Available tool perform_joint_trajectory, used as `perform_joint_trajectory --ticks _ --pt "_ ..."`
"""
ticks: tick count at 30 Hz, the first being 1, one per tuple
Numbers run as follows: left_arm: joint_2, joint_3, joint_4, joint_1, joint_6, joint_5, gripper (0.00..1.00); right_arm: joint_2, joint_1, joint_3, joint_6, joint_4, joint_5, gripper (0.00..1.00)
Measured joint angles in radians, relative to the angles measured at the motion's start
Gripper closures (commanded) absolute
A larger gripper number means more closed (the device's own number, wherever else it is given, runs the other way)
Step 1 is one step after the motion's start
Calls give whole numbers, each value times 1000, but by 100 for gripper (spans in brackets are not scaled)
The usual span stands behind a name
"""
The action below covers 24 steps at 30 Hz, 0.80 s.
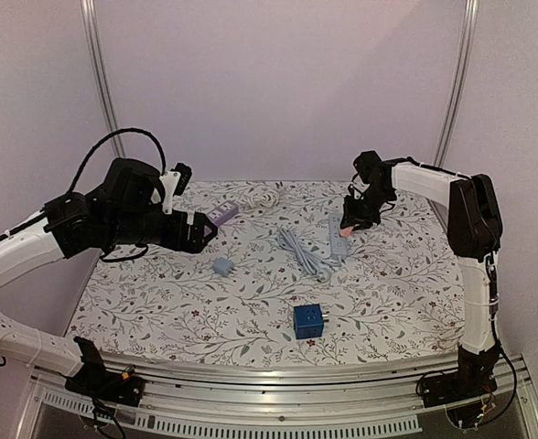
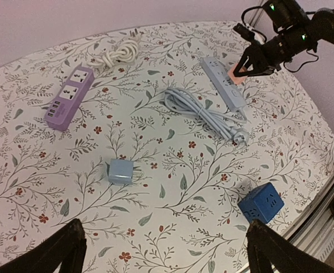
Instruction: Insert the plug
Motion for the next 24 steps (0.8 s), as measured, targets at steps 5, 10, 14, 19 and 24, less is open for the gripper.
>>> perform_joint_trajectory --ticks 5,10,14,19,24 --pt "0 0 0 0 0 0 2 0 0 0 -12 0 0 100" --pt "5 0 0 0 0 1 2 0 0 -5 -14 8 -3 100" --pt "9 0 0 0 1 1 2 0 0 -11 -8 16 -3 100" --pt "8 -1 0 0 1 0 2 2 0 -11 2 17 -3 100" --pt "-1 -11 0 0 0 0 2 3 1 -11 19 16 15 100"
